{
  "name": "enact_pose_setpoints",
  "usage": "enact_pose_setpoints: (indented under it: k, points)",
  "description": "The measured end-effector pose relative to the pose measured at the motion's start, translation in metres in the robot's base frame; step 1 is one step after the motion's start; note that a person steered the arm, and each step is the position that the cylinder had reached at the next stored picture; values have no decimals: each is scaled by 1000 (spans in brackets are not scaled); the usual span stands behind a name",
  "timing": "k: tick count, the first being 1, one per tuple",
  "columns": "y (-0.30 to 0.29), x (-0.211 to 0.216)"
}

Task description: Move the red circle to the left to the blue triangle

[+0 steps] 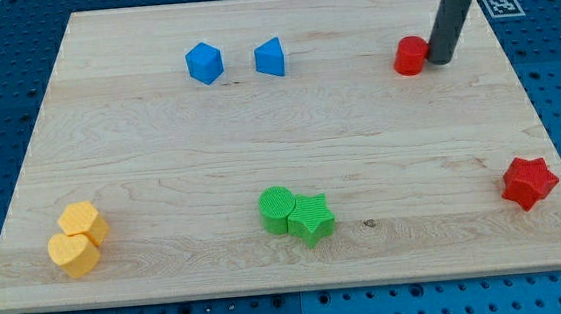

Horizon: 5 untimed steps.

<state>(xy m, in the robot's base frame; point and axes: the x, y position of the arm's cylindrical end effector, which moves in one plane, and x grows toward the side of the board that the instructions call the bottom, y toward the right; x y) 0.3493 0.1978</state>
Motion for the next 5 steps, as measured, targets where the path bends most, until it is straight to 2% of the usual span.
enact_pose_setpoints:
  k: [4, 5]
  points:
    - [-73, 1]
    - [-66, 34]
